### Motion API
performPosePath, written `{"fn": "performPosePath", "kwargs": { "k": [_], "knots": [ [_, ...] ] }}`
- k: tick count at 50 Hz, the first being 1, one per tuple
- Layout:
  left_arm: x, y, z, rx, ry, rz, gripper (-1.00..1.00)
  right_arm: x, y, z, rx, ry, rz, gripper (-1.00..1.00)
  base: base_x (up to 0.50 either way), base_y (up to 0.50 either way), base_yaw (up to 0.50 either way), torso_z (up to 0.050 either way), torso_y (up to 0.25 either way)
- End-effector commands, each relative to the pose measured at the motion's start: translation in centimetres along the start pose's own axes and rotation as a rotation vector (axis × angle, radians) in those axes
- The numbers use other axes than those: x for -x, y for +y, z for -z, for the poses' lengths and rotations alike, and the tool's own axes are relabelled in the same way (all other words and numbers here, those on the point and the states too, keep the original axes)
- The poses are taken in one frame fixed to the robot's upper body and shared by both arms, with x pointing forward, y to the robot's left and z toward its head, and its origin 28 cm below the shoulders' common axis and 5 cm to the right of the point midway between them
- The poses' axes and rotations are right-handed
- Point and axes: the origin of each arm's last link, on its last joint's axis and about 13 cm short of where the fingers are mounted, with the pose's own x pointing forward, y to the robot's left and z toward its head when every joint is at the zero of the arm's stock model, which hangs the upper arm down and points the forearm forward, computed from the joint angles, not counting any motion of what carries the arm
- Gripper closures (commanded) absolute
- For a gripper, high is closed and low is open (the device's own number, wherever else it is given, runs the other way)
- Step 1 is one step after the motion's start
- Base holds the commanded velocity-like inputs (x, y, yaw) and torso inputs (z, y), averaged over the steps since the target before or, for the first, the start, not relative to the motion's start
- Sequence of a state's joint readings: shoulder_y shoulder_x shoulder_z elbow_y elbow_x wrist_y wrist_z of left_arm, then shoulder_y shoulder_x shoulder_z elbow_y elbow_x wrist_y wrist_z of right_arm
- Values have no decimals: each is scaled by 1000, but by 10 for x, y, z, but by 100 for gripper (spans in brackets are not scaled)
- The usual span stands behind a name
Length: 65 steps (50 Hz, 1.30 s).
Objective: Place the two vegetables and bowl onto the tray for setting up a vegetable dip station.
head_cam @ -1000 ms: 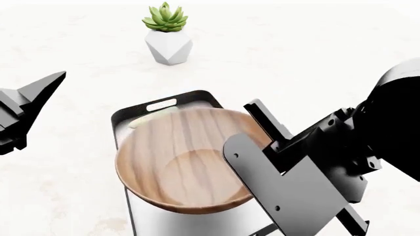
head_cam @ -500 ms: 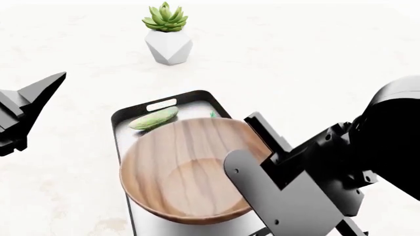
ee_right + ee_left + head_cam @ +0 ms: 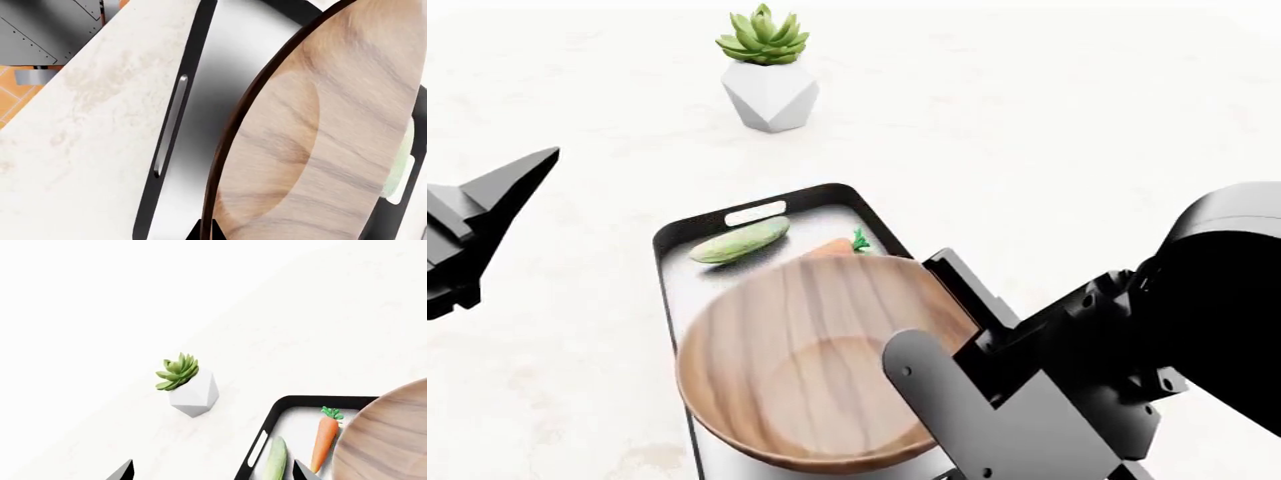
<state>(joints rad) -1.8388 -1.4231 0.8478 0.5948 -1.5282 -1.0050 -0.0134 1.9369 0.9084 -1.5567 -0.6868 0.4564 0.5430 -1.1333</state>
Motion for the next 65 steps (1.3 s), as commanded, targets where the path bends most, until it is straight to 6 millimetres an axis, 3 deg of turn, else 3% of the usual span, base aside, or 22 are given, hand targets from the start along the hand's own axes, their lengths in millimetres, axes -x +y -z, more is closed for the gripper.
{"fn": "performPosePath", "kwargs": {
  "k": [1, 65],
  "knots": [
    [1, 0, 0, 1, 0, -1, -100, -4, 2, -1, 16, 1, 7, 100, 0, 0, 0, 0, 0],
    [2, -3, 5, 19, -4, -6, -100, -22, 12, 1, 0, 34, -8, 100, 0, 0, 0, 0, 0]
  ]
}}
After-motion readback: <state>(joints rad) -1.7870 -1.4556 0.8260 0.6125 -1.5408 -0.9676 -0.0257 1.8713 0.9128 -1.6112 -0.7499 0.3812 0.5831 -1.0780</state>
